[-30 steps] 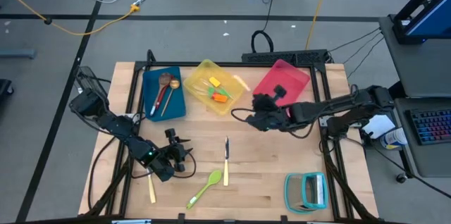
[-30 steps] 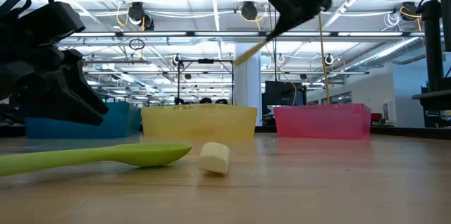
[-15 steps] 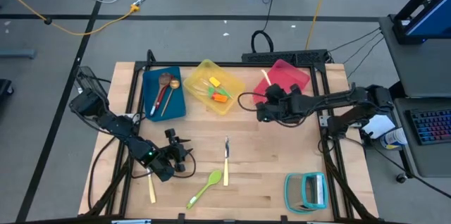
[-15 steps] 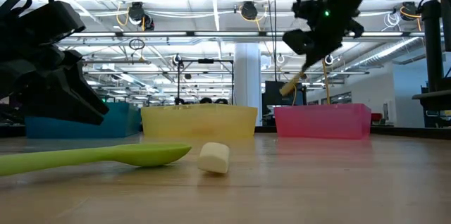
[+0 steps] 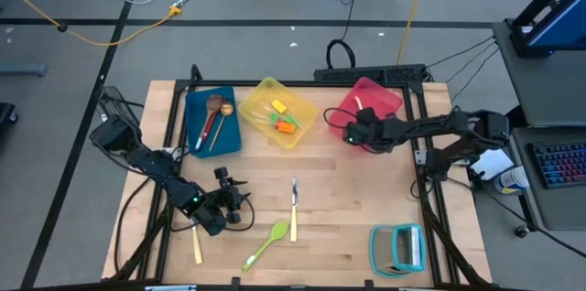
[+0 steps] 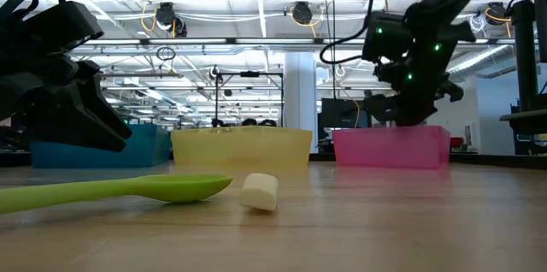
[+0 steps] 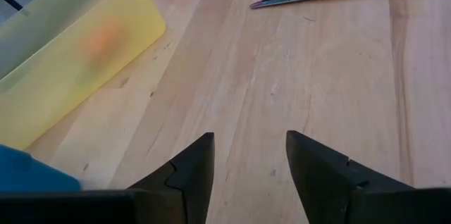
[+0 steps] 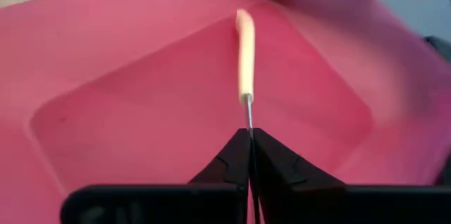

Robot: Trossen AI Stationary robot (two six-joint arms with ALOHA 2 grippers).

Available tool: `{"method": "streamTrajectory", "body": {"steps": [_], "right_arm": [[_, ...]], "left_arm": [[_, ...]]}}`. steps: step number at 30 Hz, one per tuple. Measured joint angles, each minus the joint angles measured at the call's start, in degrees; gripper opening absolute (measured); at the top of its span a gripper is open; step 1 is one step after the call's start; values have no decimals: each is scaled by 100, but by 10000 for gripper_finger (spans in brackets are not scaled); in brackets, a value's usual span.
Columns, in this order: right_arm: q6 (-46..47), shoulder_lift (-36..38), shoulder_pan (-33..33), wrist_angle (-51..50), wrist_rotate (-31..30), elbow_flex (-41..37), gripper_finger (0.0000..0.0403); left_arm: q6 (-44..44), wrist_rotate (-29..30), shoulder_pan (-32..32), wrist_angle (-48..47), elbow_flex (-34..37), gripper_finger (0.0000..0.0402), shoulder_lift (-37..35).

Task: Pick & Place Kitchen Items
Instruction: Put the middle yellow table knife into the red bin, then put the left yellow table knife into the red bin

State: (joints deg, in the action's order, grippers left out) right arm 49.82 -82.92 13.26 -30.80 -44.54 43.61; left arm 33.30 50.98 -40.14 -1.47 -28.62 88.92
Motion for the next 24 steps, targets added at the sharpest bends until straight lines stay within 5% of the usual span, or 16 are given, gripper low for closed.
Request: {"method": "streamTrajectory", "body": {"steps": [8, 24], "right_arm": [[-897, 1, 402, 1900, 622, -555, 31], [-1974, 1, 378, 3008, 1021, -646, 111]], "left_arm": [[2, 4, 4, -3, 2, 182, 0], [24, 4, 4, -3, 2, 182, 0]]}}
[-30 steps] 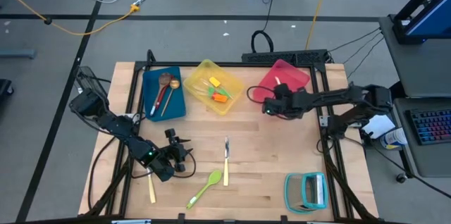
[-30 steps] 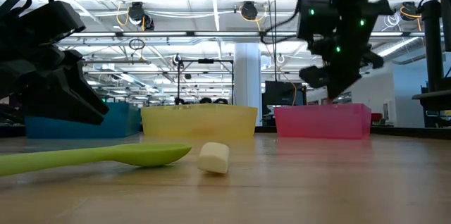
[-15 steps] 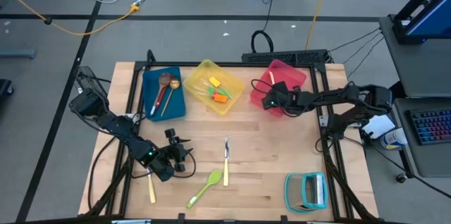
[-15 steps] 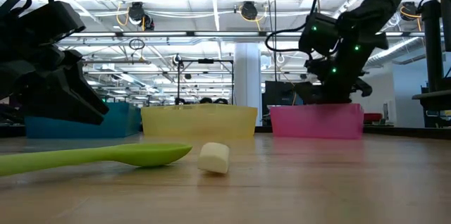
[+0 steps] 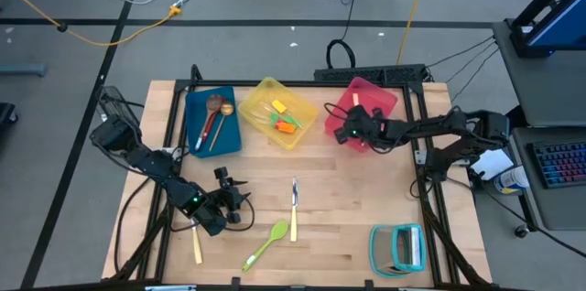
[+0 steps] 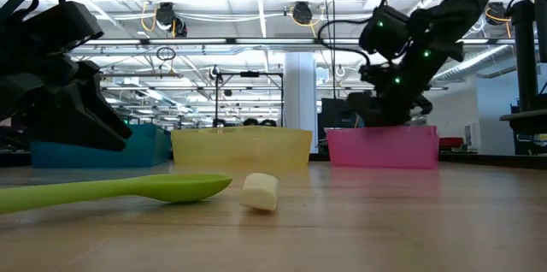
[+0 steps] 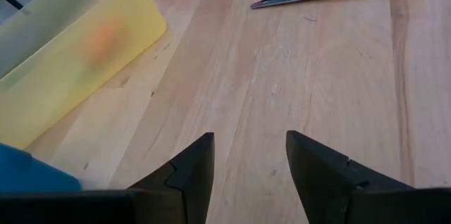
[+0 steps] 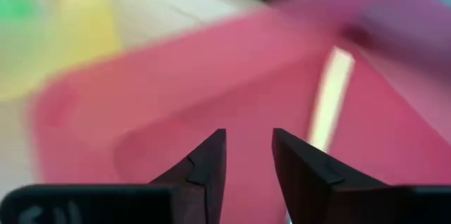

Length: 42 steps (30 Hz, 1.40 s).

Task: Pick & Place Kitchen Items
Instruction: Put the left yellow table knife into the red bin

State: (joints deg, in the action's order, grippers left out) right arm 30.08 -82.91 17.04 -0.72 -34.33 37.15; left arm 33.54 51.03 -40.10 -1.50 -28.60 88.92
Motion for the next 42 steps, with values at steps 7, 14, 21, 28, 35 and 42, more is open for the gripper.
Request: {"method": "streamTrajectory", "body": {"steps": [7, 14, 21, 28, 35, 42], "right_arm": [[-804, 0, -394, 1515, 9, 0, 118], [-1355, 0, -1049, 3123, 156, 0, 115], [-1991, 0, -1676, 3958, 893, 0, 114], [-2200, 0, -1942, 3974, 896, 0, 114], [-2202, 0, -1941, 3937, 894, 0, 114], [-2052, -4, -1991, 3474, 895, 2, 114]], "left_arm": [[43, 0, 0, -2, 0, 182, 0], [131, -2, 0, -2, 0, 182, 0], [828, -375, 38, 2, 0, 182, 0], [1553, -1240, 280, -29, -63, 182, 0], [2296, -2890, 672, -1248, -736, 182, 0], [3258, -4586, 981, -3807, -2041, 182, 0]]}}
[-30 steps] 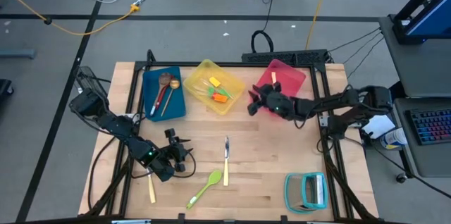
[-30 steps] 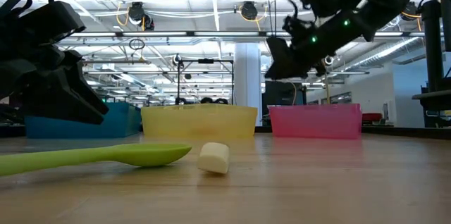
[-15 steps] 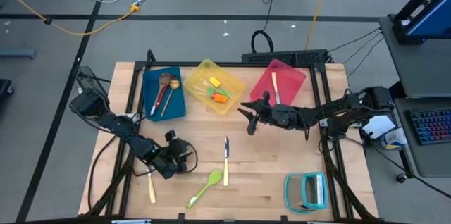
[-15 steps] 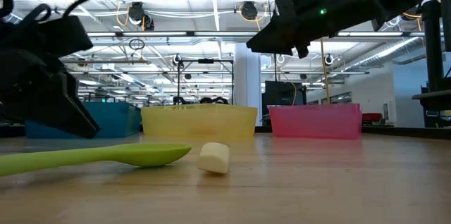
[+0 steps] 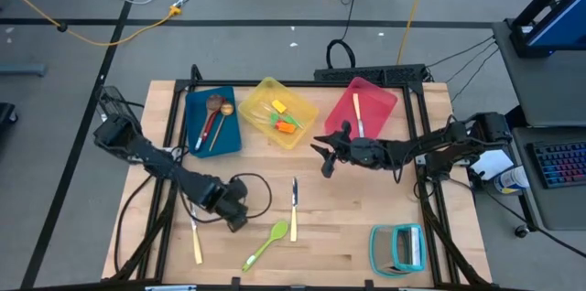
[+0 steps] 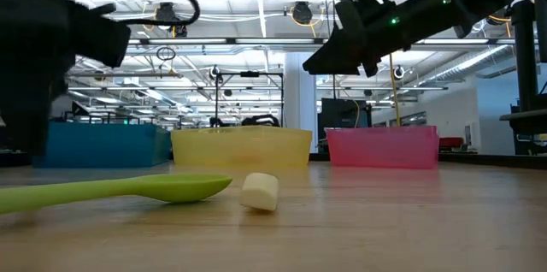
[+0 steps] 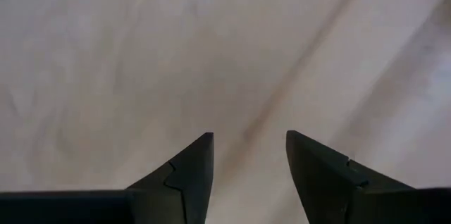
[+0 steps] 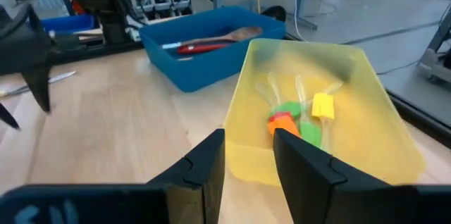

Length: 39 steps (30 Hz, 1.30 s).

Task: Pick & Place Kitchen Items
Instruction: Put the left yellow table knife into the red bin

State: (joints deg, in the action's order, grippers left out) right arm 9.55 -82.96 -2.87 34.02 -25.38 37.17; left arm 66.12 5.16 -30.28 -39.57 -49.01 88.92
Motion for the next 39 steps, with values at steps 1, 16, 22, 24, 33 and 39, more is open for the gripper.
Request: {"method": "streamTrajectory", "body": {"steps": [1, 16, 22, 24, 33, 39], "right_arm": [[4, 0, -24, -23, 1, 0, 114], [-788, 0, -361, -176, -2, 0, 114], [-1452, 0, -261, 442, -3, 0, 114], [-1543, 0, -214, 732, -5, 0, 114], [-1834, 0, 21, 1215, -3, 0, 114], [-1824, 0, 211, 1253, -3, 0, 114]], "left_arm": [[180, -227, 41, -318, -204, 182, 0], [3603, -1497, -565, -1391, -1209, 182, 0], [5042, -1609, -1324, -1485, -1207, 182, 0], [5593, -1584, -1603, -1483, -1207, 182, 0], [7192, -1548, -2554, -1607, -1202, 182, 0], [7222, -1304, -2586, -1259, -857, 182, 0]]}}
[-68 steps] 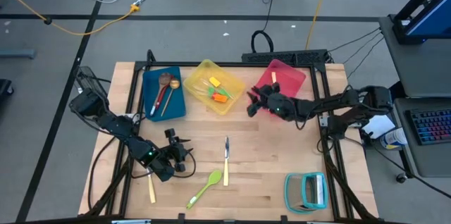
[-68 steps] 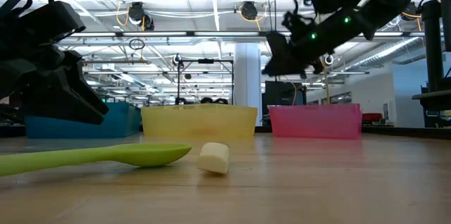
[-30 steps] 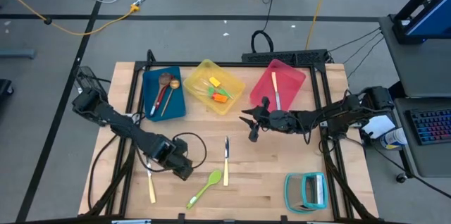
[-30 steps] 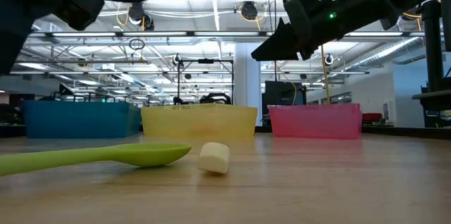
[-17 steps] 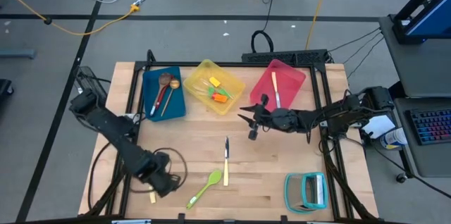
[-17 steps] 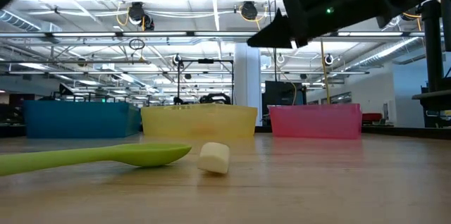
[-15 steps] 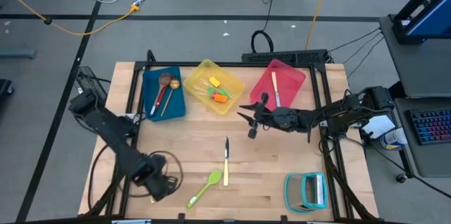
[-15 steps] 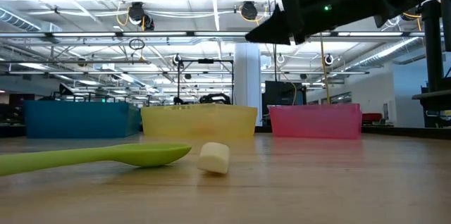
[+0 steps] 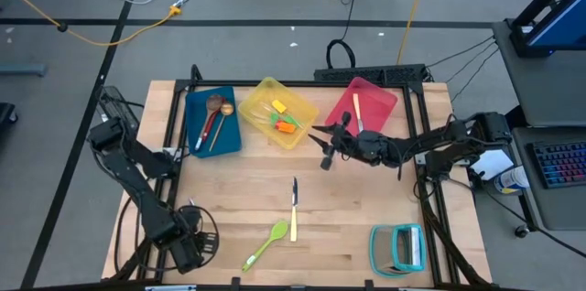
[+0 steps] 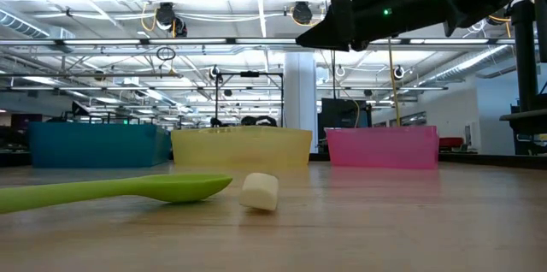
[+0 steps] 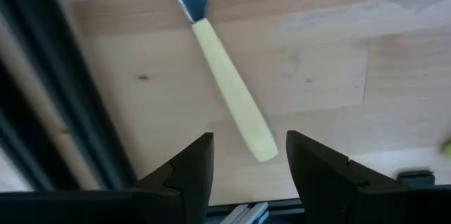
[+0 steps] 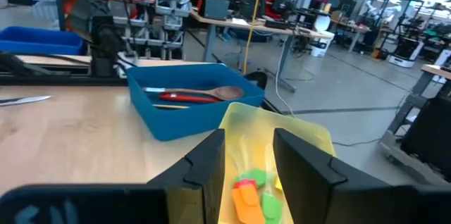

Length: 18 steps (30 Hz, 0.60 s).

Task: Pick & Place Kitchen Items
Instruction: Put the left yellow table knife into the red bin

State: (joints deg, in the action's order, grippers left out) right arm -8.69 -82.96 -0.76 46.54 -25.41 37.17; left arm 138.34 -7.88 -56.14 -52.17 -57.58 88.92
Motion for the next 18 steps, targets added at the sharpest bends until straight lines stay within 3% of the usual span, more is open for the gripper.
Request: {"method": "streamTrajectory", "body": {"steps": [5, 18], "right_arm": [[133, 0, 49, -7, 0, 0, 114], [157, 0, 46, -7, 0, 0, 114]], "left_arm": [[-2, -25, -9, 840, 461, 182, 0], [-2, 162, -106, 1671, 1238, 182, 0]]}}
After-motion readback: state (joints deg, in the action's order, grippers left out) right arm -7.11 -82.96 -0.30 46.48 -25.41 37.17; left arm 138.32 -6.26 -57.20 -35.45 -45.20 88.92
